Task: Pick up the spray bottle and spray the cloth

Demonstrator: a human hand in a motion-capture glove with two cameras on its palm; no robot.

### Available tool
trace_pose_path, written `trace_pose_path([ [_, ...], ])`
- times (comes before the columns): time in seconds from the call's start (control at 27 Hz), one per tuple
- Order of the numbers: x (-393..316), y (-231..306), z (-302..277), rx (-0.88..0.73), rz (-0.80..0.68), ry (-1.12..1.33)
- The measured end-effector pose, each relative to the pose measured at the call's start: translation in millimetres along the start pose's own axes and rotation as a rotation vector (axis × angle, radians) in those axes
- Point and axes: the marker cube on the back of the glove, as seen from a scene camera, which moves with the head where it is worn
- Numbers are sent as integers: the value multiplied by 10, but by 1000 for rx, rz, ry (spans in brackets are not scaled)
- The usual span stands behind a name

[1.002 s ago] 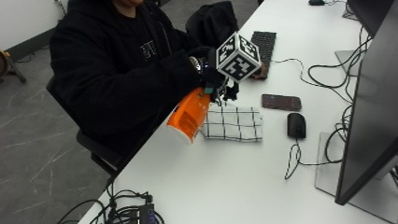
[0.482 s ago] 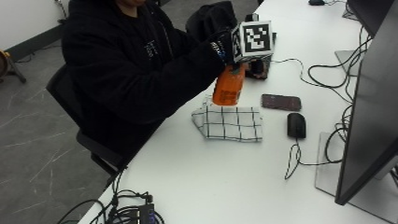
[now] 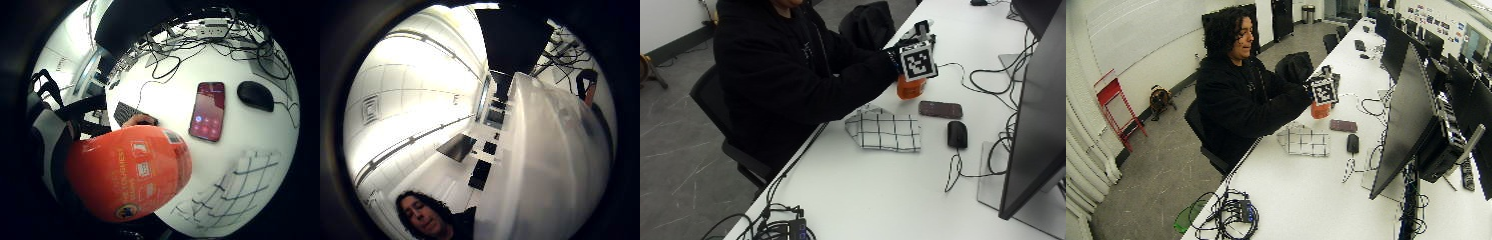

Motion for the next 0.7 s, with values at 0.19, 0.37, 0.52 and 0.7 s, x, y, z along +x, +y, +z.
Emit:
trace_pose_path([
  [0.19,235,-132,170,49,35,-29],
  [0.37,337,-146,159,44,28,-2],
  [0.52,346,-98,199,57,-7,43],
  [0.7,364,-49,213,98,-6,82],
])
